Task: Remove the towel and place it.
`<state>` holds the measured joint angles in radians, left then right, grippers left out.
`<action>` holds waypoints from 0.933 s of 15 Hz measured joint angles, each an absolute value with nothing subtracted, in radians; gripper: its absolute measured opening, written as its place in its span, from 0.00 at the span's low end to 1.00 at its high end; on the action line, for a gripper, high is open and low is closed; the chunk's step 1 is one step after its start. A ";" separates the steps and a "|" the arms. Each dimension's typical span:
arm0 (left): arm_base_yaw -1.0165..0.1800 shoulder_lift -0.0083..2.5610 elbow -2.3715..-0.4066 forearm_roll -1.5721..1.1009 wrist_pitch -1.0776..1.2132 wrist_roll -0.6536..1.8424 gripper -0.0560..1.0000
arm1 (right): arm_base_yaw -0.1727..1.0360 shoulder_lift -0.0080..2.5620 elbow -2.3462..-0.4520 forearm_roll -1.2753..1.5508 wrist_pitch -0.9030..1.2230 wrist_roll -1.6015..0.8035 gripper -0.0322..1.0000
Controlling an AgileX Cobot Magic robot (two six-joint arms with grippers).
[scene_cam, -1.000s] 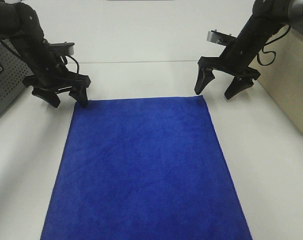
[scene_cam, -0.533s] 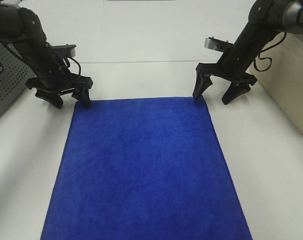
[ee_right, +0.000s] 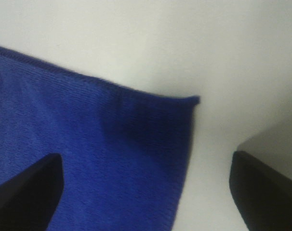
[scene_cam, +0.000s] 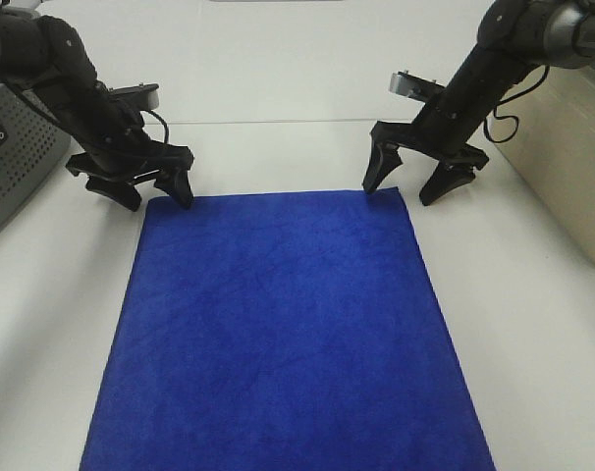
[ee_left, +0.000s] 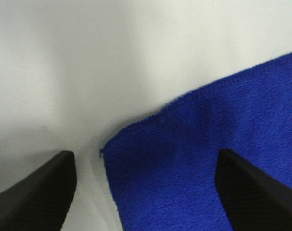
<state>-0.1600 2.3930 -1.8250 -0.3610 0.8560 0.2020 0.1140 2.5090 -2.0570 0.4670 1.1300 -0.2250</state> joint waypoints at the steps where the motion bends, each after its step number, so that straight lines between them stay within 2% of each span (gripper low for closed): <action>1: -0.173 2.394 -1.825 -0.370 0.854 0.206 0.77 | 0.140 2.512 -2.059 0.480 1.127 -0.225 0.91; 8: -0.221 2.395 -1.825 -0.396 0.849 0.210 0.74 | 0.206 2.515 -2.059 0.487 1.100 -0.225 0.85; 9: -0.221 2.397 -1.825 -0.396 0.848 0.210 0.70 | 0.206 2.516 -2.059 0.484 1.099 -0.225 0.83; 11: -0.221 2.399 -1.825 -0.393 0.844 0.215 0.56 | 0.206 2.518 -2.059 0.461 1.095 -0.225 0.74; 14: -0.221 2.404 -1.825 -0.393 0.831 0.230 0.31 | 0.206 2.527 -2.059 0.450 1.086 -0.225 0.46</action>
<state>-0.2210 2.4040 -1.8250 -0.3930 0.8310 0.2300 0.2060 2.5270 -2.0590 0.4500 1.0860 -0.2250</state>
